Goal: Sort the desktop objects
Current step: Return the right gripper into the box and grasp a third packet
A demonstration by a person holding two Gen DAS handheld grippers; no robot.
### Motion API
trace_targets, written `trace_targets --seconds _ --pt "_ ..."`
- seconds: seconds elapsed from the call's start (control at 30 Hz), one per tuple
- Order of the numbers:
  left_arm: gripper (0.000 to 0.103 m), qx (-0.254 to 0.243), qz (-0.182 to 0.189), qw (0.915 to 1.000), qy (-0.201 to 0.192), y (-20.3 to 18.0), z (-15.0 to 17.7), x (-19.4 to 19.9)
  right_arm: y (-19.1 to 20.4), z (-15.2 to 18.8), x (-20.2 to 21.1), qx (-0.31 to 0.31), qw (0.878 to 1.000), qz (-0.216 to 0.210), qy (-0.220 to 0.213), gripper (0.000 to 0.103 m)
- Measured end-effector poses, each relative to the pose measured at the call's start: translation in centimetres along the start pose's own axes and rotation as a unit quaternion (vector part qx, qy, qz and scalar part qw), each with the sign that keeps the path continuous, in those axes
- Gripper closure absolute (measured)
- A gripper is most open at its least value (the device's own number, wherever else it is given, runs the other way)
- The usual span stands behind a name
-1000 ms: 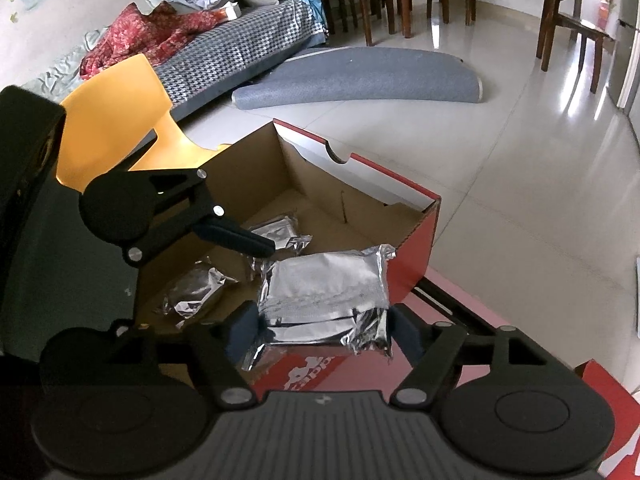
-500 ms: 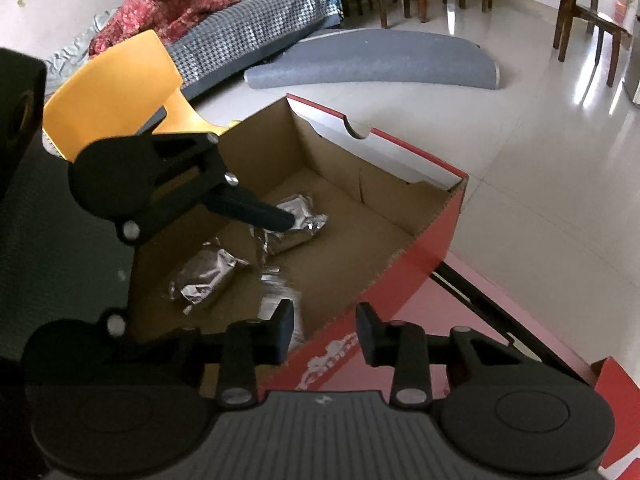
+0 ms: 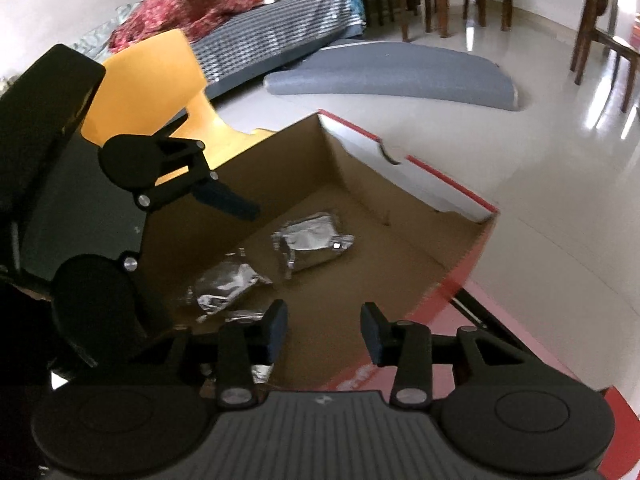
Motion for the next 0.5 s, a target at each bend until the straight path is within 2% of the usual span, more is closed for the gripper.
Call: trace_targets --seconds 0.13,0.3,0.5 --pt "0.000 0.010 0.000 0.9995 0.029 0.2 1.4 0.0 1.5 -0.4 -1.0 0.018 1.000 -0.008 0.015 0.054" --pt "0.000 0.026 0.004 0.9980 0.057 0.6 3.3 0.0 3.3 -0.7 -2.7 0.032 0.999 -0.022 0.034 0.053" --pt "0.000 0.028 -0.005 0.9969 0.073 1.1 4.9 0.5 5.0 -0.5 -5.3 0.049 0.996 -0.019 0.074 0.047"
Point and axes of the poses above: each gripper's, at about its wrist camera, not at the fingertips, and x roughly against the way its jaws point, y to its left, z to its underside, the point moved 1 cm from there along -x, roughly the way its jaws point, and after that the axes turned 2 degrees about z, right-handed, at the moved point
